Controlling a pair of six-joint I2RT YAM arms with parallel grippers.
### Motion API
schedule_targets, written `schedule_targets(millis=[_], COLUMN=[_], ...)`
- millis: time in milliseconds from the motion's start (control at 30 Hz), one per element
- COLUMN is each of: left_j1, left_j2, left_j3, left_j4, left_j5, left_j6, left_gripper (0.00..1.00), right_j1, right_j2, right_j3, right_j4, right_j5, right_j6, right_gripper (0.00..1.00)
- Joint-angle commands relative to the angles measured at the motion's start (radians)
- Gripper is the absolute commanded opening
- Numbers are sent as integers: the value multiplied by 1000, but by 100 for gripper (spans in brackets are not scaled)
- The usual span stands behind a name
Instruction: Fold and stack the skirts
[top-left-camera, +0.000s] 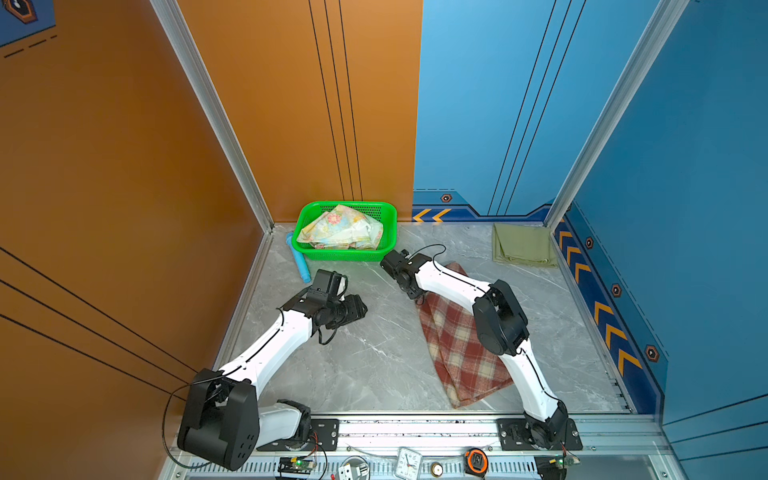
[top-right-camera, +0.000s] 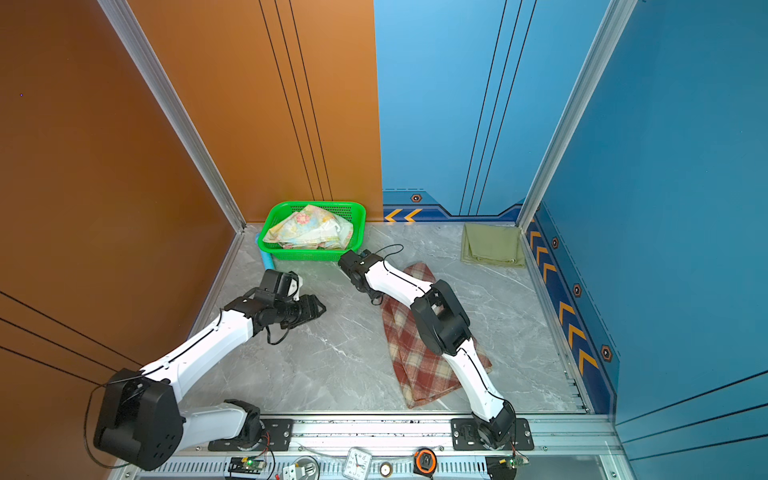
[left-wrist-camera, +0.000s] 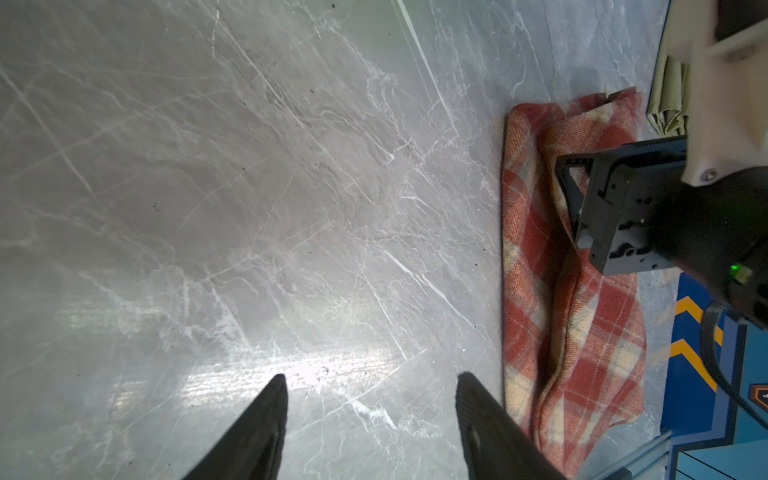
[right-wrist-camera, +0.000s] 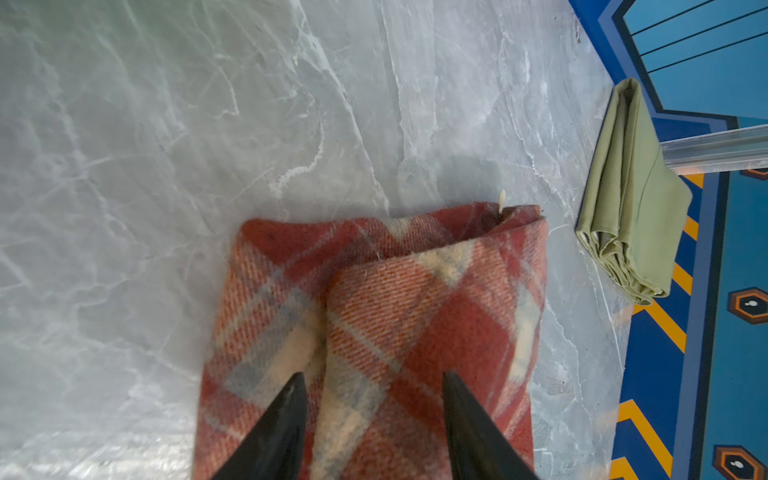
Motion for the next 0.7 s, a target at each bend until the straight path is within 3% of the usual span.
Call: schedule_targets(millis=[0,100,167,200,433,667], left_j1=[8,11,15,14,16,13], left_j2=[-26,-39,-42,-46,-64,-47], left_j3=[-21,-24,-24,-24,-51,-41], left_j4=[-23,-24,-32,-35,-34,-25], left_j5=[18,15,16,15,5,8], left_j6=[10,6,7,6,-5,-6], left_gripper=[65,65,65,65,65,65], right_j1=[-3,-26,-49,-49,-86,-90], right_j2=[58,82,69,52,-77,-175], right_j3=[33,60,73,75,68,-36], right_j4=[-34,-32,-32,-32,-16,72], right_j5=[46,32,20,2,-138,-356], right_j6=[-31,-28,-24,-20,20,189], right_gripper=[47,32,5,0,0,0])
